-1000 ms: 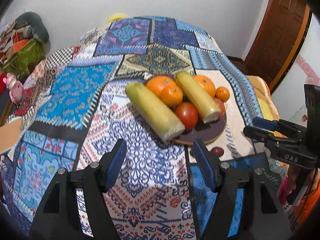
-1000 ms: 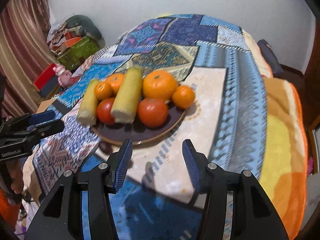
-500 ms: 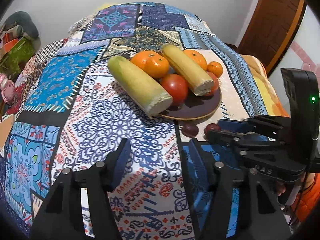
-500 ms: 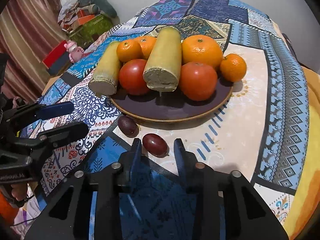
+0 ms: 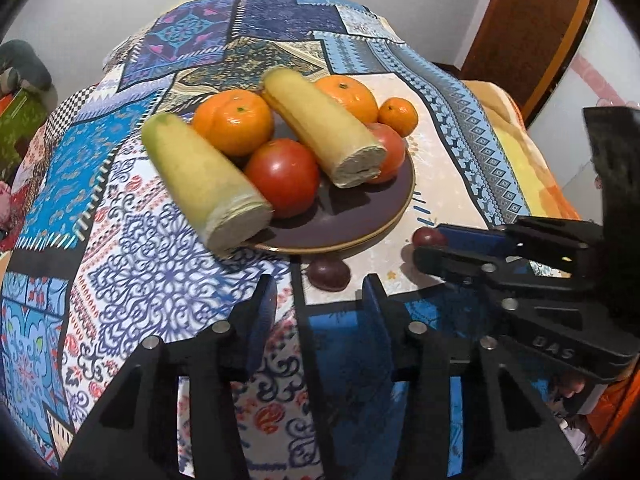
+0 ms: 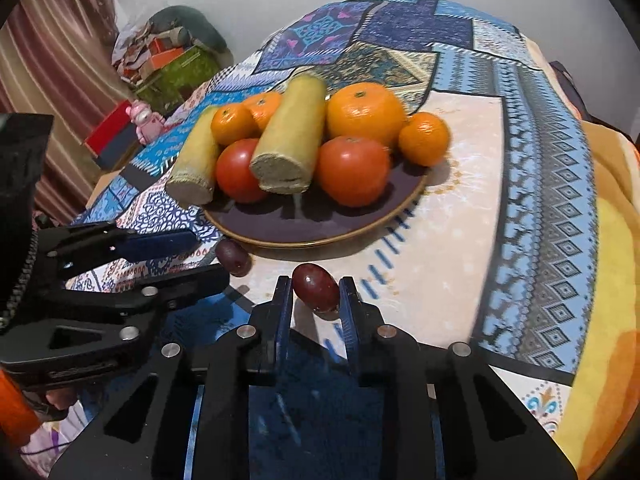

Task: Organize fruits
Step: 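Grasp a dark red date with the right tool while the left tool grasps another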

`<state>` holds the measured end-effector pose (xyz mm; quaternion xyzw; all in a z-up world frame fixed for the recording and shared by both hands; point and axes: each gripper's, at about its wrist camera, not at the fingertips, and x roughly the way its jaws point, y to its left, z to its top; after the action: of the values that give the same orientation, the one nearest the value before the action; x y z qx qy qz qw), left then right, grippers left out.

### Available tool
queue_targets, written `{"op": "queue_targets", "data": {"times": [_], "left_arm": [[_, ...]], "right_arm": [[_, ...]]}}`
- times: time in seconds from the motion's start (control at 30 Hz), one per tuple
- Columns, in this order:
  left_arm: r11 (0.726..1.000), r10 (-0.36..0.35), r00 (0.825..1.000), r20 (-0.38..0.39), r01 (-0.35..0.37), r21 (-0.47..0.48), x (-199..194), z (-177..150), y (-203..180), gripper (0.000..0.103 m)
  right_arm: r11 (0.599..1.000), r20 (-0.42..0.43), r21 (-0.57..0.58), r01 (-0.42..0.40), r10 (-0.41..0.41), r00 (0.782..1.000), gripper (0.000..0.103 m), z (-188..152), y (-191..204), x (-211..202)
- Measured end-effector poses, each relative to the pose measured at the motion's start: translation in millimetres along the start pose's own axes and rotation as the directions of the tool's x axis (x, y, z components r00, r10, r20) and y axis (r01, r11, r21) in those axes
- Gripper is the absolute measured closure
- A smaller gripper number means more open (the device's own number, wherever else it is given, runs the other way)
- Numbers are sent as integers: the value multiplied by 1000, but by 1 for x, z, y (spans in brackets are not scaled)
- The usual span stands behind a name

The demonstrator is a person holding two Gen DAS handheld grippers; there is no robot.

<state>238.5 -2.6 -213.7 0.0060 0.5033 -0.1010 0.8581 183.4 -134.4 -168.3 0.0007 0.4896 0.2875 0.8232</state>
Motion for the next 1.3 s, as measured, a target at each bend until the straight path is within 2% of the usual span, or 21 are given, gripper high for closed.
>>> {"op": "queue_targets", "data": {"times": [0.23, 0.37, 0.47, 0.9, 1.1, 1.3], "left_arm": [[999, 26, 999, -19, -26, 28, 13, 7, -10, 67], [999, 38, 999, -29, -37, 24, 18, 8, -9, 77], [999, 34, 999, -25, -34, 26, 16, 7, -10, 81], [1000, 13, 1000, 11, -13, -6, -10, 0, -2, 81], [1000, 5, 998, 67, -3, -26, -26, 11, 2, 81], [999, 5, 997, 73, -3, -33, -20, 22, 3, 81]], "right_arm": [[1000, 28, 10, -10, 10, 1000, 81, 1, -4, -8], [1000, 32, 8, -17, 17, 999, 81, 1, -4, -8], [1000, 35, 6, -21, 20, 999, 81, 1, -3, -9], [1000, 60, 6, -22, 22, 998, 81, 8, -1, -15], [1000, 72, -10, -22, 23, 997, 81, 18, 6, -12], [999, 54, -35, -8, 10, 999, 81, 26, 11, 4]]}}
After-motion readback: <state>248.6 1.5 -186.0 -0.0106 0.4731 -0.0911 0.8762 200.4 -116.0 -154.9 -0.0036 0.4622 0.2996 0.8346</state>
